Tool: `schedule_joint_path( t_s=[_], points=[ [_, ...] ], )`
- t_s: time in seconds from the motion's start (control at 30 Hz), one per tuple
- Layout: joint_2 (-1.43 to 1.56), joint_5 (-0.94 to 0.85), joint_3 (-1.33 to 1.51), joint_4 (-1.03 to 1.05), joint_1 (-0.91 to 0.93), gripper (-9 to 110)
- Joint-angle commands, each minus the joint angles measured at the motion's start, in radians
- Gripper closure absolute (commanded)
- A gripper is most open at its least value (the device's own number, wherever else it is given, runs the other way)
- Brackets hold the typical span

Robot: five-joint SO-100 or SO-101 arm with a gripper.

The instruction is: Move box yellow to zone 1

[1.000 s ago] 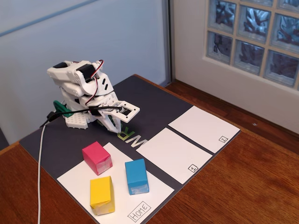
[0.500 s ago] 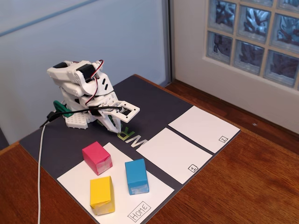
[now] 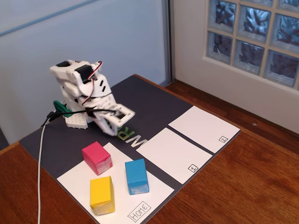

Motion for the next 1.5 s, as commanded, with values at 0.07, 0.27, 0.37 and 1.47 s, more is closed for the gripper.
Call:
schedule_joint_path(
  t_s=[0.07, 0.27, 0.37, 1.47],
  points=[
    [0.051, 0.048, -0.008, 0.035, 0.005, 102],
    [-0.092, 0.256, -0.152, 0.003, -0.117, 102],
    [-0.419, 0.316, -0.356, -0.044, -0.176, 102],
    [-1.583, 0.327, -1.680, 0.106, 0.301, 102]
  ],
)
